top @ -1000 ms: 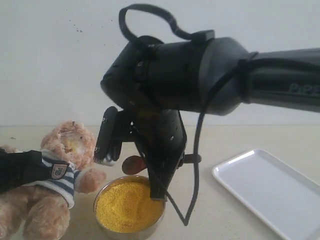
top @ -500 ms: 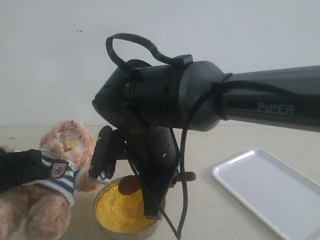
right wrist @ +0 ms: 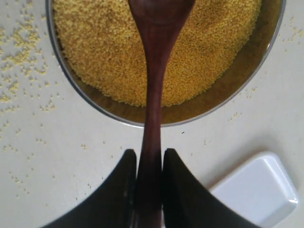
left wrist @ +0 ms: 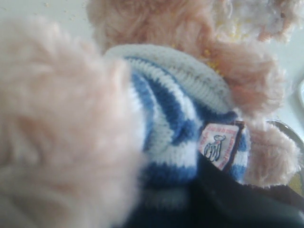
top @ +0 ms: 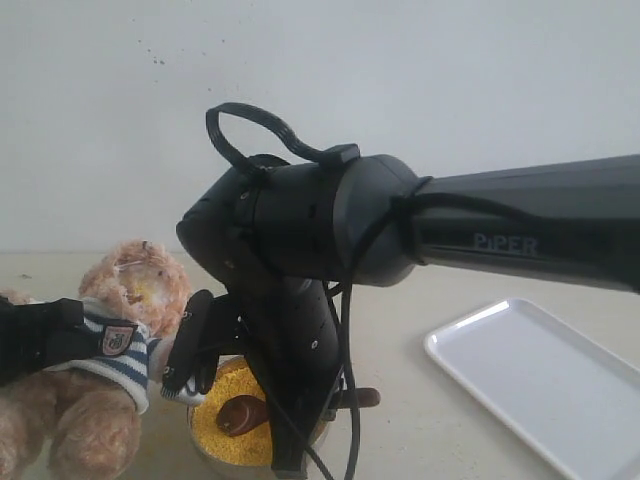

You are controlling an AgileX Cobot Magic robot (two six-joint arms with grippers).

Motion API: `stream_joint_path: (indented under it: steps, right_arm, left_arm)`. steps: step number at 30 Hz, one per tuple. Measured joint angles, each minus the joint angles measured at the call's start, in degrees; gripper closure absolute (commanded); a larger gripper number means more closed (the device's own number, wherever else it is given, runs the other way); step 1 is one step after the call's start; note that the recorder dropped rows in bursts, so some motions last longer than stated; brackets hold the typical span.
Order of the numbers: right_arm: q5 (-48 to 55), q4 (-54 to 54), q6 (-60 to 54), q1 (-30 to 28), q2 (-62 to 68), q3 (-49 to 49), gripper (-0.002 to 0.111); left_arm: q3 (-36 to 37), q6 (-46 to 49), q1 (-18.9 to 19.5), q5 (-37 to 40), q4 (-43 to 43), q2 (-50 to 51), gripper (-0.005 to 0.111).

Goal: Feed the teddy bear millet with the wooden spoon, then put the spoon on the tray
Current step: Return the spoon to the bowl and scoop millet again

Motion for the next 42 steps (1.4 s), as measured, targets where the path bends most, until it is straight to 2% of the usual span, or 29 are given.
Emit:
stream_joint_path:
  steps: [16, 29, 42]
  right_arm:
    - [0.00, 7.62, -0.20, -3.66, 0.00, 0.00, 0.109]
    - [0.00, 20.25, -2.82, -10.27, 0.00, 0.00, 0.109]
    - [0.00, 24.66, -4.45, -11.34, 0.13, 0.00, 0.109]
  left_arm:
    - [0.00, 0.13, 0.00, 0.00, 0.00, 0.00, 0.103]
    - [0.00, 0.24, 0.00, 0.00, 0.00, 0.00, 0.103]
    - [0.00, 0.24, 0.00, 0.00, 0.00, 0.00, 0.103]
